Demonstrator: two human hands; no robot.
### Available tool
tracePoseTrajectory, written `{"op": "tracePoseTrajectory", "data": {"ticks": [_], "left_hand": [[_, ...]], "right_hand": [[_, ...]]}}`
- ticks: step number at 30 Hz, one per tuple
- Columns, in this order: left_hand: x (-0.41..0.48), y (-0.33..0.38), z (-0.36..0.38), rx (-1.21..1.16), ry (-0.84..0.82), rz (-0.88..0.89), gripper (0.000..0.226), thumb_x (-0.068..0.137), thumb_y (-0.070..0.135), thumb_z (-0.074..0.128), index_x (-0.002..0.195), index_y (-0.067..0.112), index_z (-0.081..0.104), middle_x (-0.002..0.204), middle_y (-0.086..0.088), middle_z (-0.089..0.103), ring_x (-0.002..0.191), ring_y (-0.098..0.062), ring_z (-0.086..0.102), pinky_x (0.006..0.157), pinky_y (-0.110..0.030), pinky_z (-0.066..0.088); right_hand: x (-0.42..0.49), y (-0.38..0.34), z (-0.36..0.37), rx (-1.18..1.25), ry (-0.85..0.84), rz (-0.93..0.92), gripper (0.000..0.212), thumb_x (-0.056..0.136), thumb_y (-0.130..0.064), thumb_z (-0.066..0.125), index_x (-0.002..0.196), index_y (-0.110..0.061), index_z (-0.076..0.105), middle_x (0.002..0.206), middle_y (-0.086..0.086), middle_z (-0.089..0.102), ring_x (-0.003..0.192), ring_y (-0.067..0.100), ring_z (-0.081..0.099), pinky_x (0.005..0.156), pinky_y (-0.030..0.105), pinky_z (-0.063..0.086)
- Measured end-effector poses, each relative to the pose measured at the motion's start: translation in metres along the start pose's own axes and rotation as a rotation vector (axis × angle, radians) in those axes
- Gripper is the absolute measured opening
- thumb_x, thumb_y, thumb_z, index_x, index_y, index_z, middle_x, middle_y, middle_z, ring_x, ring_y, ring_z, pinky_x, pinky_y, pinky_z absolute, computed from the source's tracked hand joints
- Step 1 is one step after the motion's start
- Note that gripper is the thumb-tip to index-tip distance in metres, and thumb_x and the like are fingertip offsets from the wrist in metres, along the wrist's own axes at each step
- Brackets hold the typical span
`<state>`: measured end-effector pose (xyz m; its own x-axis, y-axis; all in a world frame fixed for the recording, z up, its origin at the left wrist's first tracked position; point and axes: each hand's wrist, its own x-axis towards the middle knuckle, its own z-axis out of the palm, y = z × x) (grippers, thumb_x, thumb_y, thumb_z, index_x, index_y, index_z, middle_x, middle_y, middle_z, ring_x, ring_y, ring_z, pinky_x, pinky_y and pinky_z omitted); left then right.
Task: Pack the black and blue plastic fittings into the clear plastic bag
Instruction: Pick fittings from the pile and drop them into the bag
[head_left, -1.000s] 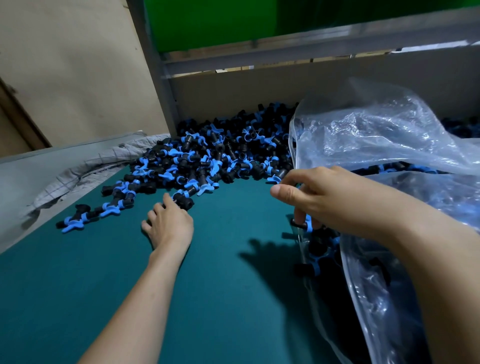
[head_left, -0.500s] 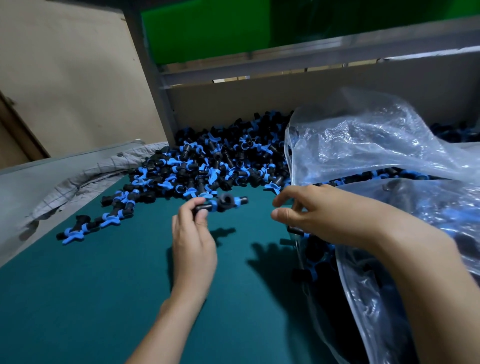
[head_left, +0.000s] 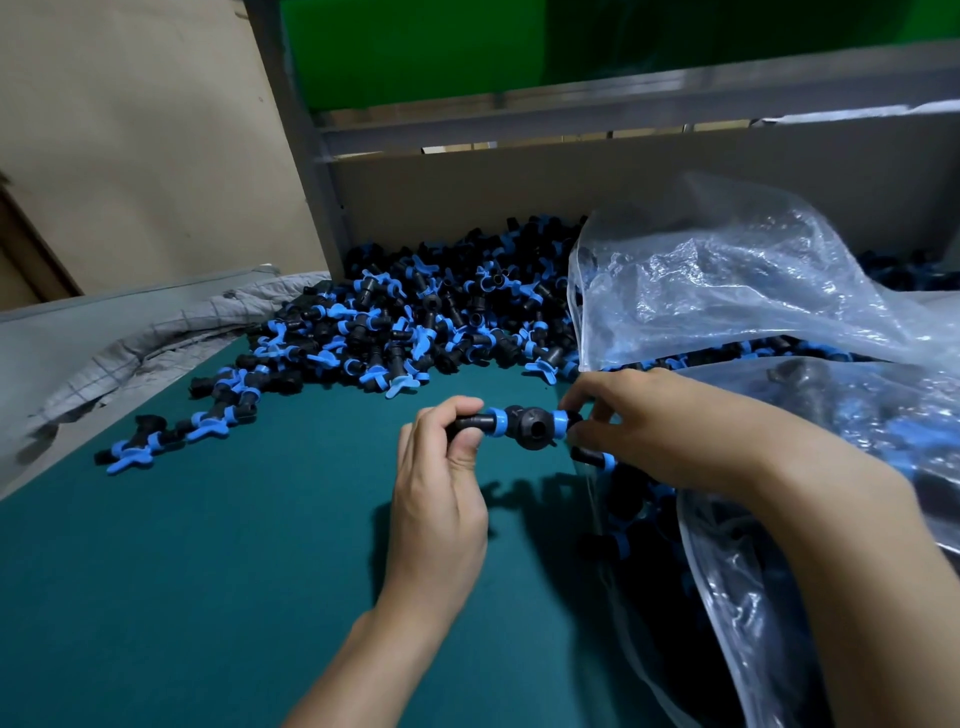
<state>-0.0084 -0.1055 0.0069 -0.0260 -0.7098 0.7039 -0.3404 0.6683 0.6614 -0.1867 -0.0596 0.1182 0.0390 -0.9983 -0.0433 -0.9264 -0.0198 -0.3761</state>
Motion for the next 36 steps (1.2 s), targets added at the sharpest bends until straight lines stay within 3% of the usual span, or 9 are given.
{"op": "tracePoseTrajectory", "data": {"ticks": [10,14,18,24,28,30,32,36], "left_hand": [[-0.001,-0.005,0.001,-0.03,-0.046,-0.114,0.018,0.102,0.039,0.039,0.113,0.048,0.049,0.108,0.019,0.056,0.104,-0.001,0.055,0.085,-0.008,0.037],[-0.001,-0.007,0.002,-0.037,-0.063,-0.177,0.019,0.1,0.051,0.034,0.105,0.046,0.052,0.102,0.01,0.063,0.098,-0.007,0.058,0.081,-0.023,0.043],[-0.001,-0.006,0.003,-0.036,-0.062,-0.189,0.038,0.098,0.06,0.028,0.097,0.032,0.054,0.09,0.008,0.064,0.087,-0.015,0.058,0.075,-0.036,0.045],[-0.001,-0.007,0.003,-0.04,-0.059,-0.186,0.04,0.097,0.061,0.027,0.093,0.032,0.055,0.08,0.01,0.06,0.076,-0.009,0.053,0.067,-0.028,0.037],[0.001,-0.005,0.002,-0.131,-0.017,-0.231,0.035,0.099,0.056,0.034,0.097,0.03,0.058,0.089,0.014,0.066,0.086,-0.007,0.061,0.073,-0.026,0.045],[0.003,-0.004,0.001,-0.203,0.013,-0.257,0.023,0.1,0.046,0.04,0.101,0.032,0.058,0.092,0.018,0.066,0.089,-0.006,0.062,0.076,-0.023,0.047],[0.005,-0.002,0.0,-0.254,0.025,-0.253,0.013,0.099,0.04,0.046,0.103,0.036,0.058,0.094,0.02,0.066,0.089,-0.006,0.061,0.077,-0.019,0.046],[0.002,0.002,0.002,-0.228,-0.013,-0.186,0.012,0.092,0.039,0.054,0.102,0.034,0.06,0.095,0.018,0.066,0.09,-0.01,0.061,0.081,-0.022,0.046]], "right_hand": [[-0.001,0.0,0.0,-0.026,0.003,0.001,0.014,0.104,-0.041,0.042,0.109,-0.035,0.054,0.091,-0.01,0.067,0.067,0.004,0.056,0.056,0.023,0.039],[-0.002,-0.001,-0.002,0.0,0.004,0.008,0.026,0.105,-0.042,0.035,0.108,-0.03,0.058,0.097,-0.006,0.069,0.082,0.009,0.061,0.072,0.029,0.048],[-0.004,-0.003,-0.004,0.001,0.01,0.015,0.036,0.105,-0.044,0.033,0.089,-0.02,0.054,0.093,0.001,0.065,0.083,0.017,0.062,0.069,0.03,0.045],[-0.005,-0.005,-0.005,-0.005,0.031,0.018,0.038,0.106,-0.044,0.033,0.076,-0.023,0.046,0.076,-0.004,0.055,0.067,0.009,0.05,0.058,0.025,0.037],[-0.006,-0.004,-0.005,0.069,0.057,0.011,0.033,0.104,-0.047,0.036,0.086,-0.026,0.055,0.081,-0.005,0.069,0.063,0.011,0.066,0.064,0.03,0.049],[-0.008,-0.003,-0.007,0.101,0.092,0.012,0.034,0.103,-0.049,0.037,0.095,-0.024,0.059,0.07,-0.004,0.072,0.048,0.008,0.065,0.056,0.023,0.047],[-0.009,-0.002,-0.011,0.063,0.16,0.015,0.04,0.101,-0.055,0.036,0.095,-0.026,0.064,0.056,-0.007,0.068,0.041,0.0,0.057,0.044,0.014,0.035],[-0.013,-0.003,-0.02,0.11,0.309,-0.003,0.05,0.097,-0.062,0.035,0.083,-0.03,0.07,0.041,-0.007,0.054,0.039,0.005,0.049,0.048,0.021,0.039]]}}
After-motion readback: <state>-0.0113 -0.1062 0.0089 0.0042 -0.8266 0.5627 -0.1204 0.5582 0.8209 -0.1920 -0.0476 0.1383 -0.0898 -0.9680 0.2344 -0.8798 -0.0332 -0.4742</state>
